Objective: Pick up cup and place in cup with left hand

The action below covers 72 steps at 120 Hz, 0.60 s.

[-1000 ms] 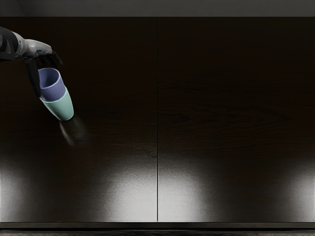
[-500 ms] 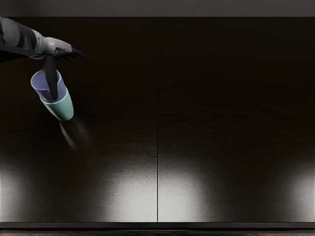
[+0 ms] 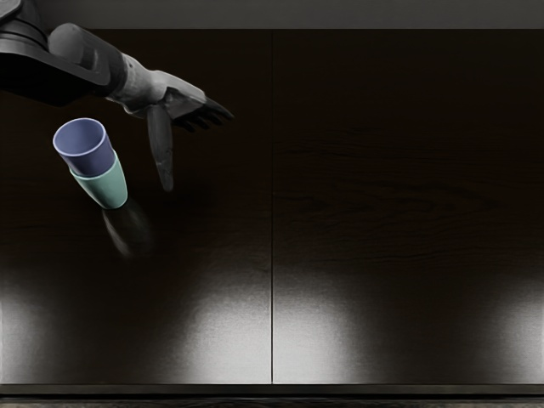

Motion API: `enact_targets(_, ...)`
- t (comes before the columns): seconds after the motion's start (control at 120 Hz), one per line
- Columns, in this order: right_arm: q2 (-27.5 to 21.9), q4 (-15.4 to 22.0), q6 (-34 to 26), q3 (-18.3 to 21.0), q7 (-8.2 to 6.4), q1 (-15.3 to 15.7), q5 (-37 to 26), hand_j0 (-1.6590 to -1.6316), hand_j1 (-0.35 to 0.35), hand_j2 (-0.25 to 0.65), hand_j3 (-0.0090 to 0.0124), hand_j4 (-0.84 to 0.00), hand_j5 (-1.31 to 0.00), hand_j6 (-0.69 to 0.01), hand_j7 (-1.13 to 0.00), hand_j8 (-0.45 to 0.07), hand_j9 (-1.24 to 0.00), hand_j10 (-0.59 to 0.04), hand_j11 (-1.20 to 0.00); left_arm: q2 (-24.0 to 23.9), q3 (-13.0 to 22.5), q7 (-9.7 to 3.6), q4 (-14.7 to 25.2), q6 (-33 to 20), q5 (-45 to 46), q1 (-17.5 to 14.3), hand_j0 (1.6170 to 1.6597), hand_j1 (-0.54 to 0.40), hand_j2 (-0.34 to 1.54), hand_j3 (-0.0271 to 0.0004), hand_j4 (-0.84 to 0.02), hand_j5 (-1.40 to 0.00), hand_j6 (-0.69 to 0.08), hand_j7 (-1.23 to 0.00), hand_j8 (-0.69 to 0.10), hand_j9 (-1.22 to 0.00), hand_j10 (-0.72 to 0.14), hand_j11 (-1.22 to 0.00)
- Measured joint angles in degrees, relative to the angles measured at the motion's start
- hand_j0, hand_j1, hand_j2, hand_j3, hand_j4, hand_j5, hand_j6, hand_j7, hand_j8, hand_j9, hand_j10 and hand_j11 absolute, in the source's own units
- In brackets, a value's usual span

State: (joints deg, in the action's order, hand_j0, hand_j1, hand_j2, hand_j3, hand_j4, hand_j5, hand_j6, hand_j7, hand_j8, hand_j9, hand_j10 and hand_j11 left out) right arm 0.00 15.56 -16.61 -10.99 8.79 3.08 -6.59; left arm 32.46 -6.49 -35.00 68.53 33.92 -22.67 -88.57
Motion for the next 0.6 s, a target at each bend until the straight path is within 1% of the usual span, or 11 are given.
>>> enact_targets(0.033, 0.00, 0.00, 0.00, 0.00, 0.00, 0.00, 0.00, -1.6581, -0.316, -0.006, 0.0000, -0.028, -0.04, -0.028, -0.04, -0.028, -0.04, -0.028, -0.04, 1.21, -0.58, 0.00, 0.08, 0.29, 3.70, 0.87, 1.6580, 0.348, 0.00, 0.0000, -0.004, 0.00, -0.004, 0.00, -0.004, 0.00, -0.003, 0.00)
enact_targets(0.067, 0.00, 0.00, 0.00, 0.00, 0.00, 0.00, 0.00, -1.6581, -0.316, -0.006, 0.0000, -0.028, -0.04, -0.028, -0.04, -0.028, -0.04, -0.028, -0.04, 3.19, -1.59, 0.00, 0.14, 0.51, 8.02, 3.01, 1.6581, 0.348, 0.00, 0.0000, -0.003, 0.00, -0.004, 0.00, -0.004, 0.00, -0.003, 0.00)
enact_targets(0.125, 0.00, 0.00, 0.00, -0.01, 0.00, 0.00, 0.00, -1.6581, -0.316, -0.006, 0.0000, -0.028, -0.04, -0.028, -0.04, -0.028, -0.04, -0.028, -0.04, 4.61, -2.99, 0.00, 0.20, 0.76, 15.47, 6.06, 1.6581, 0.348, 0.00, 0.0000, -0.003, 0.00, -0.003, 0.00, -0.003, 0.00, -0.002, 0.00)
enact_targets(0.175, 0.00, 0.00, 0.00, -0.01, 0.00, 0.00, 0.00, -1.6581, -0.316, -0.006, 0.0000, -0.028, -0.04, -0.028, -0.04, -0.028, -0.04, -0.028, -0.04, 5.26, -4.15, 0.00, 0.29, 0.90, 21.34, 9.45, 1.6581, 0.348, 0.00, 0.0000, -0.003, 0.00, -0.003, 0.00, -0.003, 0.00, -0.002, 0.00)
enact_targets(0.242, 0.00, 0.00, 0.00, 0.00, 0.00, 0.00, 0.00, -1.6581, -0.316, -0.006, 0.0000, -0.028, -0.04, -0.028, -0.04, -0.028, -0.04, -0.028, -0.04, 7.79, -5.14, 0.00, 1.40, 0.99, 26.38, 10.04, 1.6581, 0.349, 0.00, 0.0000, -0.002, 0.00, -0.002, 0.00, -0.002, 0.00, -0.002, 0.00)
enact_targets(0.325, 0.00, 0.00, 0.00, -0.01, 0.00, 0.00, -0.01, -1.6581, -0.316, -0.006, 0.0000, -0.028, -0.04, -0.028, -0.04, -0.028, -0.04, -0.028, -0.04, 17.95, -5.75, 0.00, 6.79, 1.06, 30.04, 10.42, 1.6581, 0.349, 0.00, 0.0000, -0.001, 0.00, -0.001, 0.00, -0.001, 0.00, -0.001, 0.00)
enact_targets(0.383, 0.00, 0.00, 0.00, 0.00, 0.00, 0.00, -0.01, -1.6581, -0.316, -0.006, 0.0000, -0.028, -0.04, -0.028, -0.04, -0.028, -0.04, -0.027, -0.04, 18.69, -6.14, 0.00, 9.67, 1.09, 33.34, 10.48, 1.6581, 0.349, 0.00, 0.0000, -0.001, 0.00, -0.001, 0.00, -0.001, 0.00, 0.000, 0.00)
enact_targets(0.458, 0.00, 0.00, 0.00, 0.00, 0.00, 0.00, 0.00, -1.6581, -0.316, -0.006, 0.0000, -0.028, -0.04, -0.028, -0.04, -0.028, -0.04, -0.028, -0.04, 20.03, -6.65, 0.00, 11.55, 1.09, 36.45, 11.54, 1.6581, 0.349, 0.00, 0.0000, -0.001, 0.00, -0.001, 0.00, -0.001, 0.00, -0.001, 0.00)
enact_targets(0.5, 0.00, 0.00, 0.00, -0.01, 0.00, 0.00, 0.00, -1.6581, -0.316, -0.006, 0.0000, -0.028, -0.04, -0.028, -0.04, -0.028, -0.04, -0.028, -0.04, 21.43, -6.80, 0.00, 11.88, 1.10, 37.62, 12.53, 1.6581, 0.349, 0.00, 0.0000, 0.000, 0.00, 0.000, 0.00, 0.000, 0.00, 0.000, 0.00)
enact_targets(0.567, 0.00, 0.00, 0.00, -0.01, 0.00, 0.00, 0.00, -1.6581, -0.316, -0.006, 0.0000, -0.028, -0.04, -0.028, -0.04, -0.028, -0.04, -0.028, -0.04, 22.01, -6.95, 0.00, 11.18, 1.11, 39.84, 15.43, 1.6581, 0.349, 0.00, 0.0000, 0.000, 0.00, 0.000, 0.00, 0.000, 0.00, 0.000, 0.00)
enact_targets(0.6, 0.00, 0.00, 0.00, -0.01, 0.00, 0.00, 0.00, -1.6581, -0.316, -0.006, 0.0000, -0.028, -0.04, -0.028, -0.04, -0.028, -0.04, -0.028, -0.04, 23.52, -6.99, 0.00, 10.82, 1.11, 40.55, 16.71, 1.6581, 0.349, 0.00, 0.0000, 0.000, 0.00, 0.000, 0.00, 0.000, 0.00, 0.000, 0.00)
